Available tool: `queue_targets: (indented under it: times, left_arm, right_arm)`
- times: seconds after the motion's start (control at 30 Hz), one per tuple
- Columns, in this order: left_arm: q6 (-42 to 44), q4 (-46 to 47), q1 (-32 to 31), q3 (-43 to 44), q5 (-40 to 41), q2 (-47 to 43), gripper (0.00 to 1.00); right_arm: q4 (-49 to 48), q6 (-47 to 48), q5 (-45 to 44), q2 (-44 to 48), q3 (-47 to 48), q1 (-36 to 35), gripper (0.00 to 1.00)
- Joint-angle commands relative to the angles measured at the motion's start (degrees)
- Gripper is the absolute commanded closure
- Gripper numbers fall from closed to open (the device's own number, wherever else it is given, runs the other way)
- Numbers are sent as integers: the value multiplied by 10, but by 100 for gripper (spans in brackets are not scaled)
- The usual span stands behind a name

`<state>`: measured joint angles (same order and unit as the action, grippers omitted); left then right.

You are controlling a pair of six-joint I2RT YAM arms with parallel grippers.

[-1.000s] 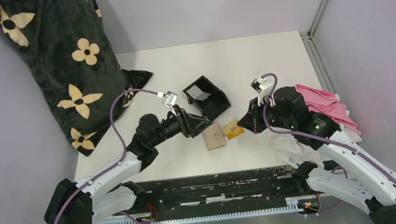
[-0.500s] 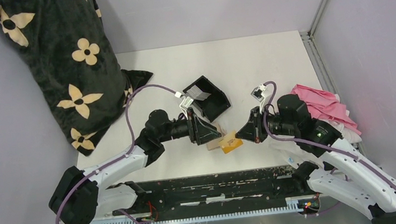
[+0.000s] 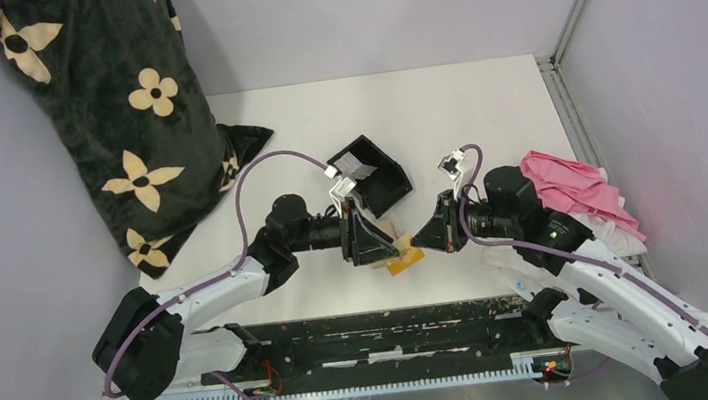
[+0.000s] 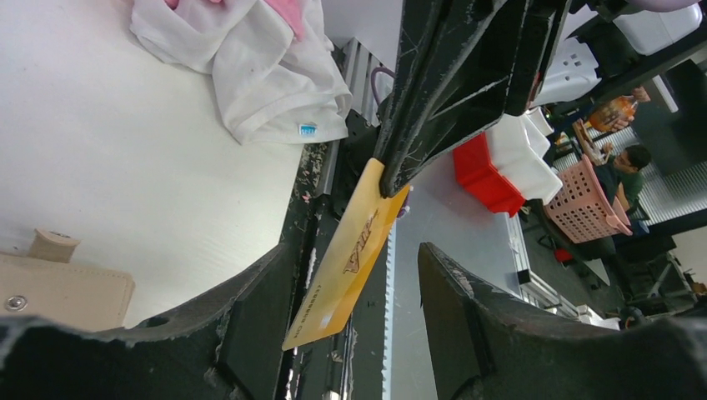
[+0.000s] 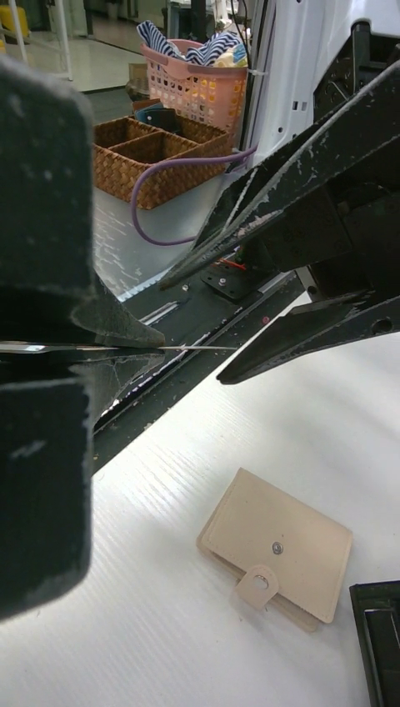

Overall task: Put the credit cards into the card holder
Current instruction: Pick up the credit card from the storage box.

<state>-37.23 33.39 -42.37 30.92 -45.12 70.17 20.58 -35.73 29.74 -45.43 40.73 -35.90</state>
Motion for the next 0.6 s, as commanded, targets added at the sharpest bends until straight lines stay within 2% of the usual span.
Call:
queue_targets:
  times: [0.0,0.1,0.37,0.43,0.53,0.57]
  left_arm:
    - [15,27,-5,25,-36,13,37]
    - [17,27,-6,24,-42,22,40]
    - [22,35,-6,13,-38,33,60]
    - [13,55,-6,11,-37,37,69]
    - [-6,95,-6,8,-42,52,94]
    - [-14,111,-7,4,-46,58,97]
  right_arm:
    - [-52,-5,15,-14,4,-1,99]
    - [-54,-3,15,-23,8,-1,99]
    - [-60,3,10,-37,13,-2,99]
    - [-44,13,10,-50,28,-1,99]
    - [-33,19,5,-64,45,-2,99]
    - [-34,18,4,-66,46,-1,99]
